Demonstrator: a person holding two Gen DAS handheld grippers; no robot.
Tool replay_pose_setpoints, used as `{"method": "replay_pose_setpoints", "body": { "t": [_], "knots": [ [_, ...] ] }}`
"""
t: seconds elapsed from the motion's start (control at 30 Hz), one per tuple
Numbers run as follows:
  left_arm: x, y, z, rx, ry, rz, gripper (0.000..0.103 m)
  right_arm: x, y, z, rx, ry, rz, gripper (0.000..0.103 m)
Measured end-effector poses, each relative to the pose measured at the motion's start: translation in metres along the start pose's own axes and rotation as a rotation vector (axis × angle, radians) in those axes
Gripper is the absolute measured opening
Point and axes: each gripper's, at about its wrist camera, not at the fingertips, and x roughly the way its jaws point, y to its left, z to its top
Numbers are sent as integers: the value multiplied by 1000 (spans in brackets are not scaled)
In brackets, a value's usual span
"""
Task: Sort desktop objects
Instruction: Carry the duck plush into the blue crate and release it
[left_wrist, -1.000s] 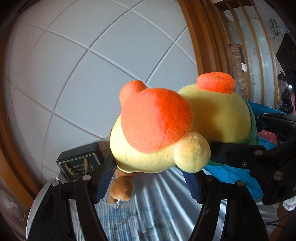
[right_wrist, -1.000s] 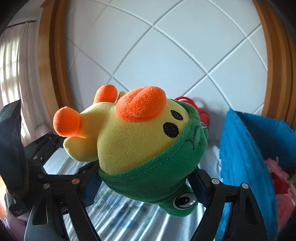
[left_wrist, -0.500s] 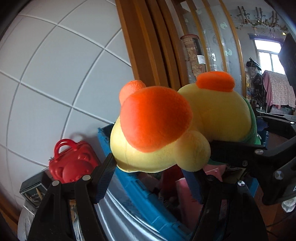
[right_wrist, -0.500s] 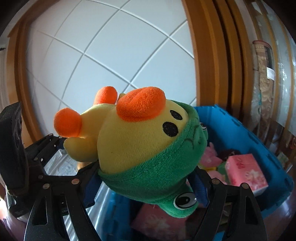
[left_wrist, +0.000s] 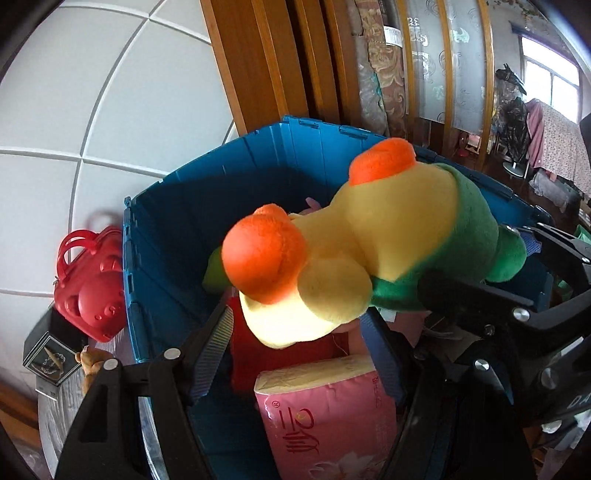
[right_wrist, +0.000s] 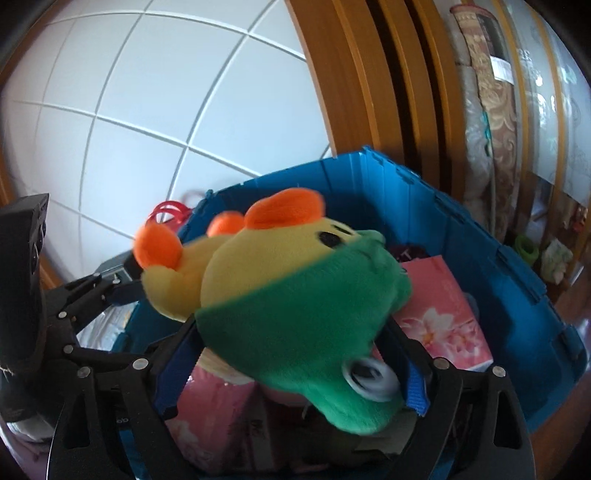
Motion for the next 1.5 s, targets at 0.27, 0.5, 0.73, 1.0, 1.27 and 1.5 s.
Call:
{"method": "replay_pose_setpoints", "body": {
  "t": [0.27, 0.5, 0.73, 1.0, 1.27, 1.5],
  "knots": [
    [-14, 5, -1, -41, -37, 10, 71, -8, -6, 9, 12, -67, -24, 103],
    [-36, 18, -4, -60, -96, 1, 71, -27, -8, 10, 7, -122, -46, 103],
    [-46, 26, -16, -80, -110, 5, 71, -41, -11, -1, -2, -120, -120, 103],
    [-60, 35, -34, -105, -141, 4, 71, -48, -15, -11, 15, -106, -150, 103],
    [-91, 64, -57, -138, -204, 12, 71, -58, 20, -15, -23, -133, -167, 103],
    [-113, 103, -89, -146, -235, 24, 72, -57, 77, -19, -71, -152, -171, 103]
  ]
}}
